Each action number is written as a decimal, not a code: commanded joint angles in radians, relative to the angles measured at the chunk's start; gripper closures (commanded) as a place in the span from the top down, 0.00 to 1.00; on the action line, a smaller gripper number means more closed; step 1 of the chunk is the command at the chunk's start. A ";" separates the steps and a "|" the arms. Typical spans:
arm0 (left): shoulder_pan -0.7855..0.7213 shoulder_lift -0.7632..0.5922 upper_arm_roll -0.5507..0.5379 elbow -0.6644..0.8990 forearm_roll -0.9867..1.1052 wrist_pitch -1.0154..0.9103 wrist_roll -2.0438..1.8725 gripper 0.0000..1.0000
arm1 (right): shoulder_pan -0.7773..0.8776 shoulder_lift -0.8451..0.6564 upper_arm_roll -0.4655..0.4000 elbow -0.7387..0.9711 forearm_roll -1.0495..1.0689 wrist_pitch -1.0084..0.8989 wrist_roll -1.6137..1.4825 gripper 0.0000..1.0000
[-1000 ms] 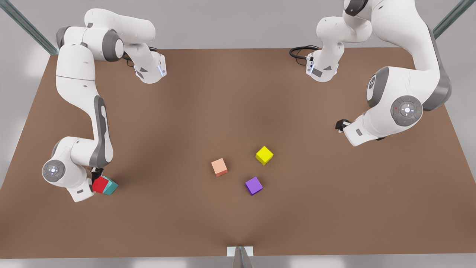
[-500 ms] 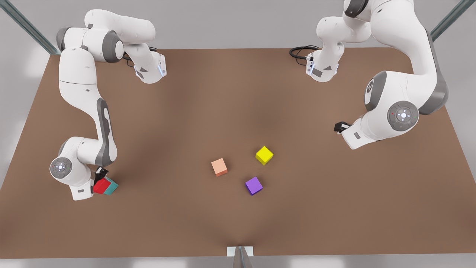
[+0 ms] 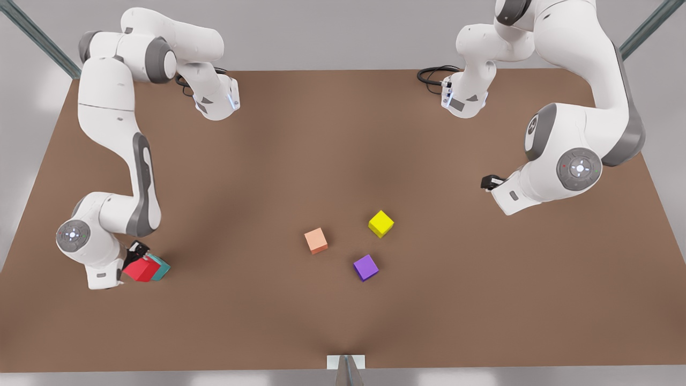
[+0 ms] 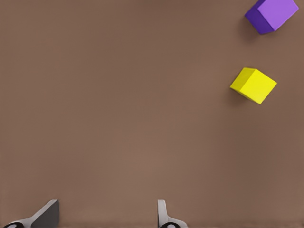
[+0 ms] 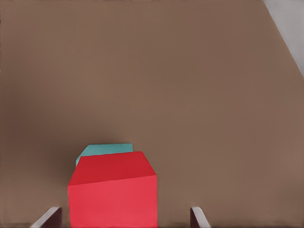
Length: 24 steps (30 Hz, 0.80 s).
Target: Pick up red wooden cube and pass to hand red wooden cube and place in blue wooden cube
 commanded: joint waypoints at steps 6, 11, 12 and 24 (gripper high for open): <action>0.000 0.002 0.000 0.000 0.000 -0.005 -0.010 1.00 | 0.010 -0.083 0.007 0.048 0.013 -0.285 0.048 1.00; 0.002 0.003 0.000 0.000 0.002 -0.003 -0.010 1.00 | 0.024 -0.035 0.008 0.228 0.117 -0.436 1.212 1.00; 0.003 0.003 0.000 0.000 0.002 -0.003 -0.010 1.00 | 0.026 -0.034 0.008 0.297 0.105 -0.584 1.215 1.00; 0.003 0.008 0.001 0.002 -0.003 -0.051 -0.010 1.00 | 0.030 -0.468 0.039 0.081 -0.007 -0.756 1.270 1.00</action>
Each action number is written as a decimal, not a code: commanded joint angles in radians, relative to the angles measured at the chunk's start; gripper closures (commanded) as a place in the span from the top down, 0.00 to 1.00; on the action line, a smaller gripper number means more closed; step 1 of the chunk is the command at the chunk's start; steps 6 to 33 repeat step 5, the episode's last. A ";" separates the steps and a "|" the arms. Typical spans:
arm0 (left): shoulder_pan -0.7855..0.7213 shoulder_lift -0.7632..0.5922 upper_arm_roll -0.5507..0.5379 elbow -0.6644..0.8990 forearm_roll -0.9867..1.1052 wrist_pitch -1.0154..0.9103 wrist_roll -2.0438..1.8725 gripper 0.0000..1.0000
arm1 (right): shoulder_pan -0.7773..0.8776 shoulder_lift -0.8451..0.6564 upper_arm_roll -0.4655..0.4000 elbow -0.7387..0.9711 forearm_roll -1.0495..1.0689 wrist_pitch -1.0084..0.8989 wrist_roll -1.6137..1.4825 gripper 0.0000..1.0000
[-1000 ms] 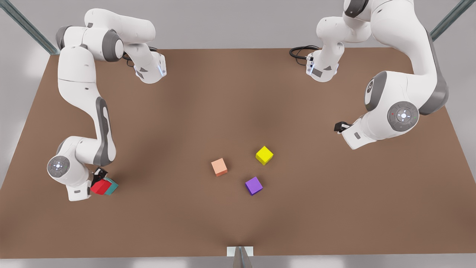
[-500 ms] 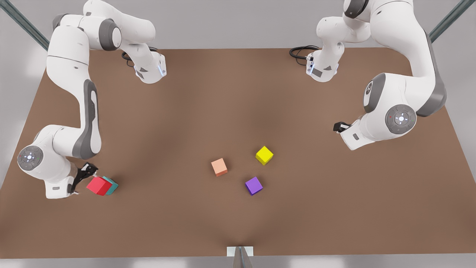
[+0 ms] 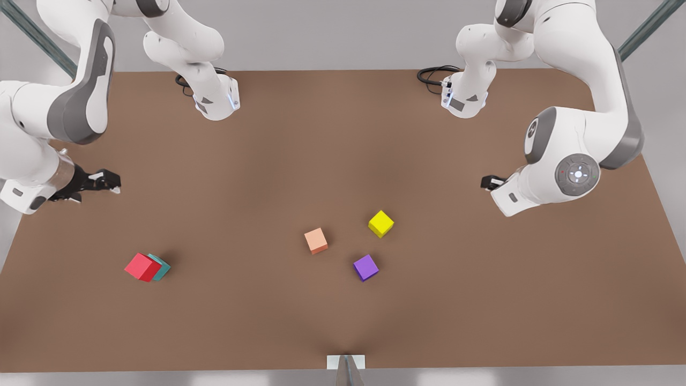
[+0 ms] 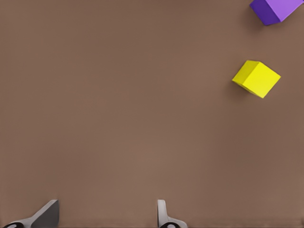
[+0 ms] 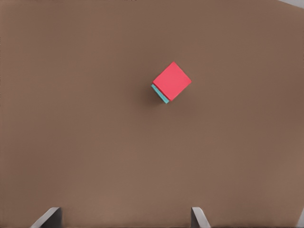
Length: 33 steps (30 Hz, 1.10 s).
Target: Pick up red wooden cube and pass to hand red wooden cube and place in blue wooden cube
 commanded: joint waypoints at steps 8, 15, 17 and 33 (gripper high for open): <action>0.002 -0.001 0.000 0.001 0.000 -0.019 -0.003 1.00 | -0.016 0.009 0.036 0.046 0.019 -0.092 0.544 1.00; 0.002 -0.001 0.000 0.001 0.000 -0.019 -0.003 1.00 | -0.016 0.009 0.036 0.046 0.019 -0.092 0.544 1.00; 0.002 -0.001 0.000 0.001 0.000 -0.019 -0.003 1.00 | -0.016 0.009 0.036 0.046 0.019 -0.092 0.544 1.00; 0.002 -0.001 0.000 0.001 0.000 -0.019 -0.003 1.00 | -0.016 0.009 0.036 0.046 0.019 -0.092 0.544 1.00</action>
